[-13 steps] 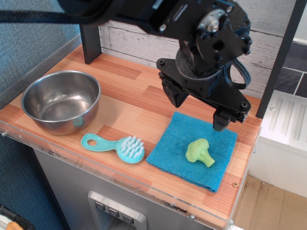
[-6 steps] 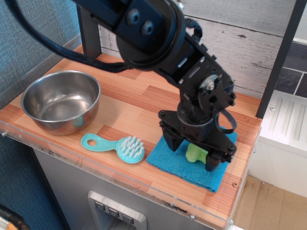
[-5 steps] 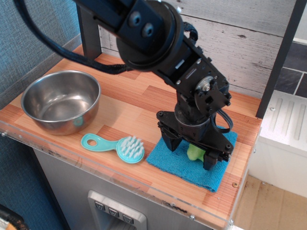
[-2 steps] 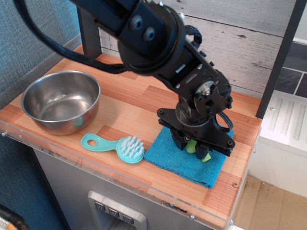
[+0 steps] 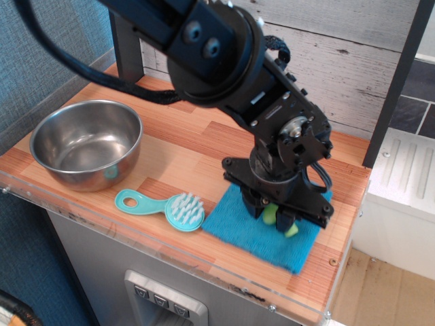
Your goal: Put broccoli behind bowl
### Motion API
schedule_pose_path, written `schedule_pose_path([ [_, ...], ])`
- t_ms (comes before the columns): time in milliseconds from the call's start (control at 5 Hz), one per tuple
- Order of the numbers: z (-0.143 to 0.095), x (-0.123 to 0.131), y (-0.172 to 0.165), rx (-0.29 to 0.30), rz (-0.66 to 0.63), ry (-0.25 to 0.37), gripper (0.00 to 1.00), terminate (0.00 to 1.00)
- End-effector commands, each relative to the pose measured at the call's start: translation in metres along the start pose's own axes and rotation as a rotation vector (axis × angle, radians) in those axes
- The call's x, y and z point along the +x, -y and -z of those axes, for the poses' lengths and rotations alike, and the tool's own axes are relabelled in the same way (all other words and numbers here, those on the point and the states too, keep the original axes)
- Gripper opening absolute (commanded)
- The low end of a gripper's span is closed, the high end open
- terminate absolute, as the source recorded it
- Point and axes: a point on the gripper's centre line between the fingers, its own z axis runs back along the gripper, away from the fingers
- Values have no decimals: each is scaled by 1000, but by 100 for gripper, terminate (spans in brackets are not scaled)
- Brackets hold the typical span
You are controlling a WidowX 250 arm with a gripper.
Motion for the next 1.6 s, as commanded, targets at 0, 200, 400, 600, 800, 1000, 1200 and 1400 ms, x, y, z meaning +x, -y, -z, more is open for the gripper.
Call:
schedule_pose_path([
  [0,-51,23,-14,10,-41,140,0,0],
  [200,-62,29,-28,21,-71,165,0,0],
  [400,-68,39,-57,41,-127,182,0,0],
  [600,-64,52,-86,58,-173,193,0,0],
  [800,-56,69,-113,81,-210,196,0,0],
  [1000,-44,83,-142,110,-237,183,0,0],
  [1200,-29,90,-164,123,-261,161,0,0],
  [1400,-13,95,-186,133,-285,138,0,0],
])
